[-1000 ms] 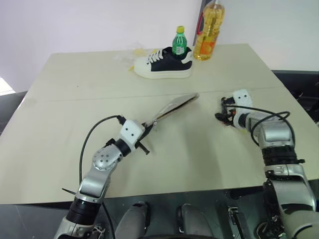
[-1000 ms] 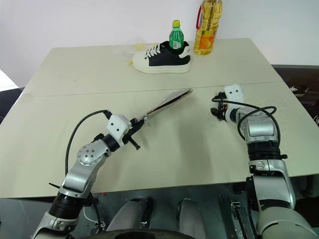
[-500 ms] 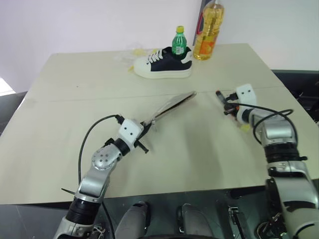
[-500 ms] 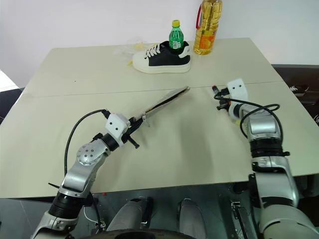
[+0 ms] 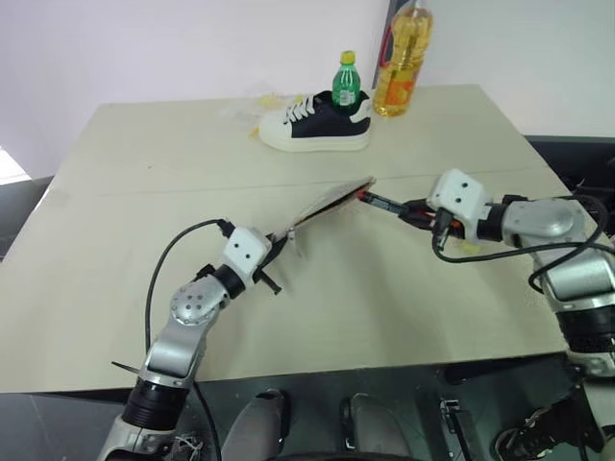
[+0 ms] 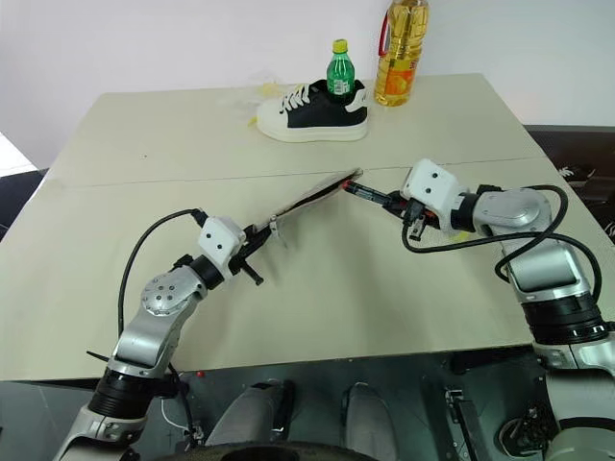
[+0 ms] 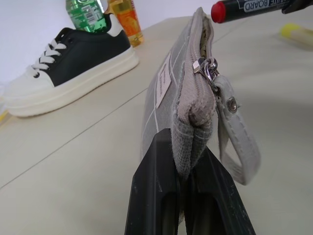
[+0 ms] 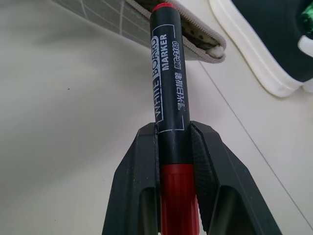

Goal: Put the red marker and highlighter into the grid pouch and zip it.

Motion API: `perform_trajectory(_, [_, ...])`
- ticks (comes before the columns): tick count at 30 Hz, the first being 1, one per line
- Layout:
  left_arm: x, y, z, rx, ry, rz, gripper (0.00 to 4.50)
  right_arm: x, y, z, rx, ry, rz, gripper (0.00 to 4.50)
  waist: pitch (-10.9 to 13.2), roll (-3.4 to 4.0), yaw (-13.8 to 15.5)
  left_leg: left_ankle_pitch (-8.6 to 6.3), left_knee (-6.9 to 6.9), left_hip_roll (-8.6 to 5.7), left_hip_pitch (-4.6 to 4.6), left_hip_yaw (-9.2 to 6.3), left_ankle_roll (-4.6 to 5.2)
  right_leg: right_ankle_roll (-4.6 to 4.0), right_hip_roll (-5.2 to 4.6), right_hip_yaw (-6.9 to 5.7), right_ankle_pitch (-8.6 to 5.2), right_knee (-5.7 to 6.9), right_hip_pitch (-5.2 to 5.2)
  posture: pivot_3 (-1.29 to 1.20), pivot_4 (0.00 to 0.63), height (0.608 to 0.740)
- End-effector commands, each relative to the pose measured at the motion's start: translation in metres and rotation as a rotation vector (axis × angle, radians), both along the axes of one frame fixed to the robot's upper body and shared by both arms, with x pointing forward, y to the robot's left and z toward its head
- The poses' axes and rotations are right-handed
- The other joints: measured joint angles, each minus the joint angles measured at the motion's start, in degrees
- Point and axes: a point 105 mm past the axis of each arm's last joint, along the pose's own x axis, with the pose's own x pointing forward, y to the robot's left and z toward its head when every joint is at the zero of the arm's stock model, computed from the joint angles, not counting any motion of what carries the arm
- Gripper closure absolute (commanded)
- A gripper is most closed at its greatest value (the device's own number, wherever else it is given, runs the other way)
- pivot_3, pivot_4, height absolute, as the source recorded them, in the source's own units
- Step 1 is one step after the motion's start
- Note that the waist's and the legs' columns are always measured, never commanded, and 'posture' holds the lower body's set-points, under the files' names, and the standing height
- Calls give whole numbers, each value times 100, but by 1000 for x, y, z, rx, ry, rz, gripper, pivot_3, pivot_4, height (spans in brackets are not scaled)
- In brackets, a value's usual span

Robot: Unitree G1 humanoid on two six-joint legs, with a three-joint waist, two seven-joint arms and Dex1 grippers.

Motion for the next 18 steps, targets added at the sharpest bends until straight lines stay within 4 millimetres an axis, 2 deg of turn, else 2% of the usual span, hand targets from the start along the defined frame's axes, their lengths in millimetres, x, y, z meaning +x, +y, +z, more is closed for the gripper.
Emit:
perform_trajectory(1, [-5,-5,15,-10,-57,-35,4500,2,7,13,-9,-63,23,4148,0,0,-6,0,-1,0,0,0,0,0,0,0,0,-1,0,0,150,738])
perform_trajectory(7, [-5,-5,15,-7,-55,-37,4500,2,11,13,-12,-66,35,4148,0,0,-9,0,-1,1,0,0,0,0,0,0,0,0,-2,0,150,738])
perform_trajectory(18, [-6,-6,10,2,-45,-40,4500,-4,12,33,35,-92,62,4148,0,0,-9,0,-1,0,0,0,0,0,0,0,0,0,-1,0,150,738])
